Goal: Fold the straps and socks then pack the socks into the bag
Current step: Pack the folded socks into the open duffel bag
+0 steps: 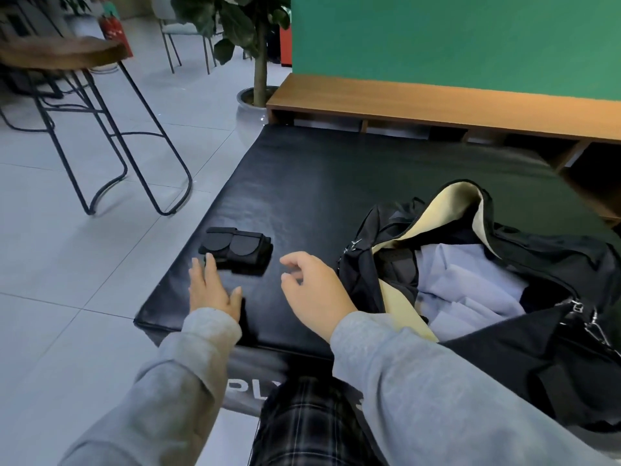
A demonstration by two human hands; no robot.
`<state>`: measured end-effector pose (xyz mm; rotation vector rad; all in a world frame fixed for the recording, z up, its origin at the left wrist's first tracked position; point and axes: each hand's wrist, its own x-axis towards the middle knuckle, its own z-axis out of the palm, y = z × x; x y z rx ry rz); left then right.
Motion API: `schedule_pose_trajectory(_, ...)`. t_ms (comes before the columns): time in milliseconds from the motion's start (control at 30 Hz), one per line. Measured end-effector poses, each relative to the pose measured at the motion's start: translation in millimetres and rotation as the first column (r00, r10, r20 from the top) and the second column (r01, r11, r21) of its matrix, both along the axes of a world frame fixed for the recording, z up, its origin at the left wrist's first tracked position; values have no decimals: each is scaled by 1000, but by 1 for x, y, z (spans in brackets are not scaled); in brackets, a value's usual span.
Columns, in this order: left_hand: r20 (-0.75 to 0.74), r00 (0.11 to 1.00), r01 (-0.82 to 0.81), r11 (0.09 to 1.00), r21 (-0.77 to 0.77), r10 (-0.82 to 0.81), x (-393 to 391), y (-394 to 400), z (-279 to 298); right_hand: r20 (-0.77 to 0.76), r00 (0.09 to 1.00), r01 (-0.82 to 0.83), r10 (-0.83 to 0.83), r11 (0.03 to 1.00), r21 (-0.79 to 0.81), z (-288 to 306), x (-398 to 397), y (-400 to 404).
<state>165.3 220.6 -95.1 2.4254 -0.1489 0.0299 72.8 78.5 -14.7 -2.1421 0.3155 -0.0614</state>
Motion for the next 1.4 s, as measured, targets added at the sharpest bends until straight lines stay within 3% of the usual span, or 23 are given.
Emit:
schedule_pose_trajectory(100,21,1000,19,984,-177,-16,14,3,-2,-69,997,-34,35,999,17,-14,8,4)
schedule_pose_trajectory(200,15,1000,6,968,-250,-2,30,5,-3,-106,993,-50,58,996,76,-29,14,9)
schedule_pose_trajectory(400,-42,999,15,982,-189,-24,43,2,-3,-57,997,71,-58,962,263,-51,20,5)
schedule_pose_trajectory(600,-28,1000,-5,978,-208,-1,56,1,-2,-39,998,61,-52,964,259,-56,33,0)
schedule_pose_trajectory(733,-49,999,-2,990,-140,-5,67,2,-3,-52,998,41,-29,970,241,-60,48,1)
schedule_pose_trajectory(1133,-28,998,57,998,-30,-58,70,1,-1,-156,987,-21,50,984,178,-54,73,6)
schedule_pose_trajectory(1400,-38,995,92,994,-50,-94,53,-1,4,-226,971,-45,79,987,153,-43,64,2)
